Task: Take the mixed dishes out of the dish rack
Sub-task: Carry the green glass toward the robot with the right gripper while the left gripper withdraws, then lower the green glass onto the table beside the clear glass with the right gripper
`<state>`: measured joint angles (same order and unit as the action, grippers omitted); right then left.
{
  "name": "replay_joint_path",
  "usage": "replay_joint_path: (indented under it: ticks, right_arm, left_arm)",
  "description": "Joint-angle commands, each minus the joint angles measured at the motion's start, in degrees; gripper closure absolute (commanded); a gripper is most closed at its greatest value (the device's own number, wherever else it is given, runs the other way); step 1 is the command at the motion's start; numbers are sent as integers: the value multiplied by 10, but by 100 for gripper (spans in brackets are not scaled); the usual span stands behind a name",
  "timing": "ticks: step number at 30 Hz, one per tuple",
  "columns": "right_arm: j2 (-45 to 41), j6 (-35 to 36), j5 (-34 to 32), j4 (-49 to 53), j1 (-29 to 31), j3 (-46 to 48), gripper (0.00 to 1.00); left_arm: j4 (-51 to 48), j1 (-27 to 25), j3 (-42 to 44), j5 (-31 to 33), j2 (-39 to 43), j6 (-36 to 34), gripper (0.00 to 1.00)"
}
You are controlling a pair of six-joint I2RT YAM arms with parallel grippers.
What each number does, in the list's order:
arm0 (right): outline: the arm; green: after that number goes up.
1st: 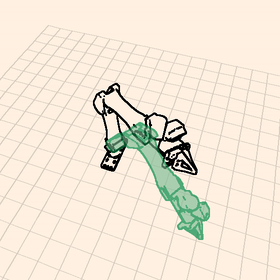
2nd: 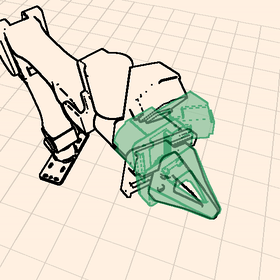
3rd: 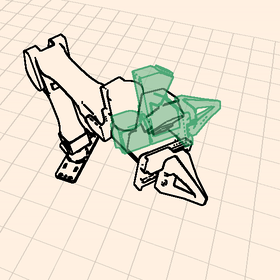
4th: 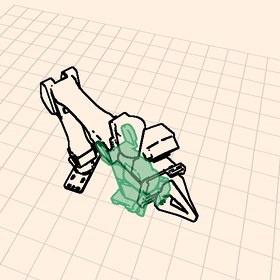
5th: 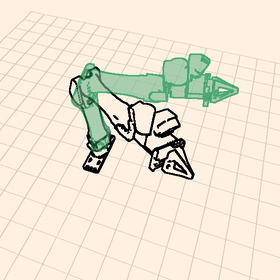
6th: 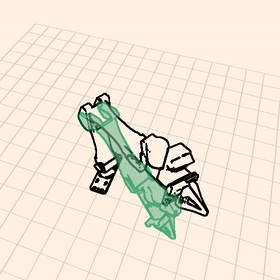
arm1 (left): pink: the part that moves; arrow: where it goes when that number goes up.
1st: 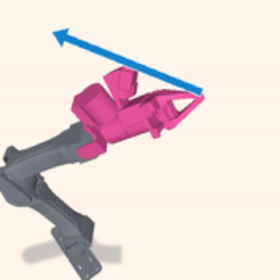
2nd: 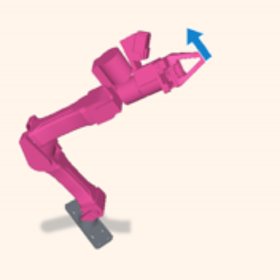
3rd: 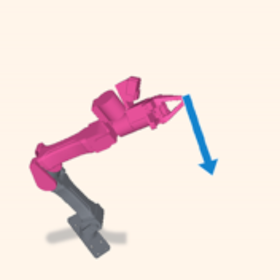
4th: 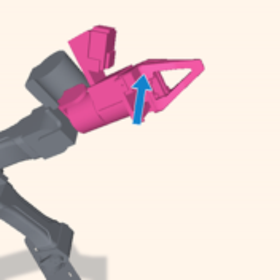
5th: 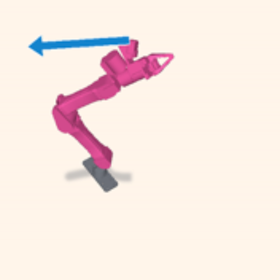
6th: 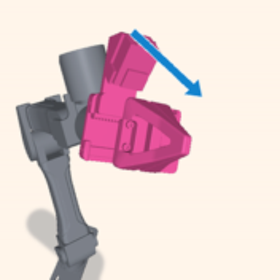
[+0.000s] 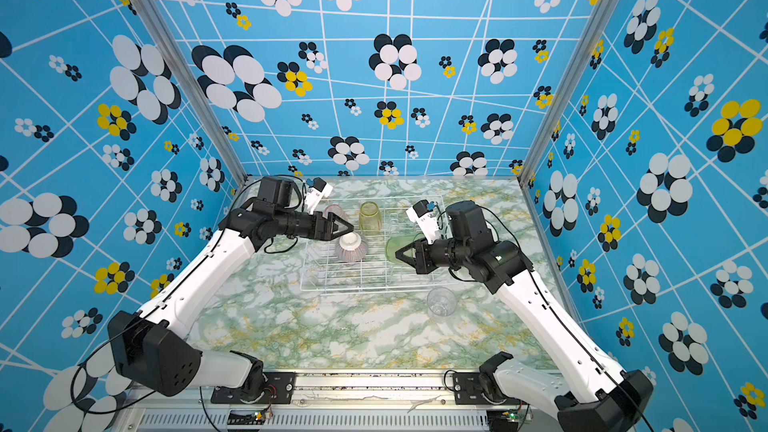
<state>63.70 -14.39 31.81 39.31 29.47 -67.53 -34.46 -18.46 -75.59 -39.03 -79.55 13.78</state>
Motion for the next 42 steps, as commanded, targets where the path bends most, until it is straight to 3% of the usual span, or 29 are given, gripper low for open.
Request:
replay_joint_path:
  ticks: [1,7,12,18,33,42]
  right_arm:
    - [6,23,-80,88,11,-14,100]
    - [27,31,-190,185,92,-49,100]
    - [71,37,-235,233,165,-70,100]
    - [157,36,-252,251,210,-66,100]
    - [305,34,-265,248,234,-69,100]
    - [343,28,-273,234,239,-58,100]
  left_arm:
    - [-28,-8,19,105,40,-42,13]
    - [-38,-18,24,187,62,-63,12]
    - [-35,-18,23,194,43,-62,11]
    - [-30,-18,18,200,24,-60,11]
    - [-36,-17,8,200,-5,-67,11]
    - [-34,-18,8,196,-14,-69,11]
